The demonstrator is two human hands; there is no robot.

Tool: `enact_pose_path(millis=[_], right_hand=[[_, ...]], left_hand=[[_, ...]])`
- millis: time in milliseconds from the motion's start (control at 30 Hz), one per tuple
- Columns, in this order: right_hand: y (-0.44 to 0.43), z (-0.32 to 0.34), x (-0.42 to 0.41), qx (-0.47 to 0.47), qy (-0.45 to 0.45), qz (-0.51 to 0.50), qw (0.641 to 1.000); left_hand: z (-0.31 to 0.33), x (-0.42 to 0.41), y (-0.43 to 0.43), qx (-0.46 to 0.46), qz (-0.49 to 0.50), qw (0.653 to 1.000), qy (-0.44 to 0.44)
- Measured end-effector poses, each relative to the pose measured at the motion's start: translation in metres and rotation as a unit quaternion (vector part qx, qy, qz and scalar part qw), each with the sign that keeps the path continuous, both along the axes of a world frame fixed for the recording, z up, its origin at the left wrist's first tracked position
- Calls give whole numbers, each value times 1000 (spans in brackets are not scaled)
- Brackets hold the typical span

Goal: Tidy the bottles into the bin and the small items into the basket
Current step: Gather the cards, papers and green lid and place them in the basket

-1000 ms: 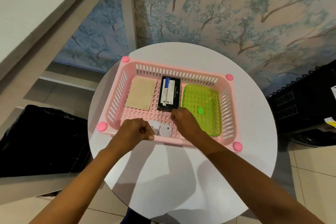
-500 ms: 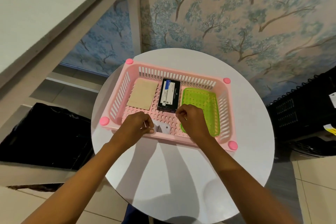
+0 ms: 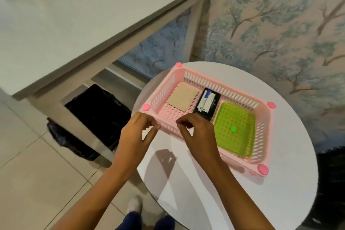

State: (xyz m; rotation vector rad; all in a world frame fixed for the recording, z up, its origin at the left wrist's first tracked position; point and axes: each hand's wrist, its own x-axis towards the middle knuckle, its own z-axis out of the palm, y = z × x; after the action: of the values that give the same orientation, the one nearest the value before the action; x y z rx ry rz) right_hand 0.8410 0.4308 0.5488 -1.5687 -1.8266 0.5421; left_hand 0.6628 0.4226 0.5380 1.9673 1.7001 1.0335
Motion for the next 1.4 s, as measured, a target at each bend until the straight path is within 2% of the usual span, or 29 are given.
enact_pose_path(millis=[233,433,633,900,1167,1400], right_hand=[[-17,-2,-99,37,-102,143,984],[-39,-6,-215,62,-114,237,963],[-64,-4,-368,83,-88,273,954],[-82,4,-537,61,-20,323,944],[-42,-18,-694,40,-62,423,903],[34,-43,-849,16,-52,446,893]], left_hand=[[8,-89,-45,9,53,999,4],[1,-201,-87,26,104,994,-17],[1,-348,-128,47,182,981,-37],[1,-502,-175,56,322,943,-68],[-28,-630,-168,35,430,897,-93],[-44,-758,-118,14,482,871,-96]])
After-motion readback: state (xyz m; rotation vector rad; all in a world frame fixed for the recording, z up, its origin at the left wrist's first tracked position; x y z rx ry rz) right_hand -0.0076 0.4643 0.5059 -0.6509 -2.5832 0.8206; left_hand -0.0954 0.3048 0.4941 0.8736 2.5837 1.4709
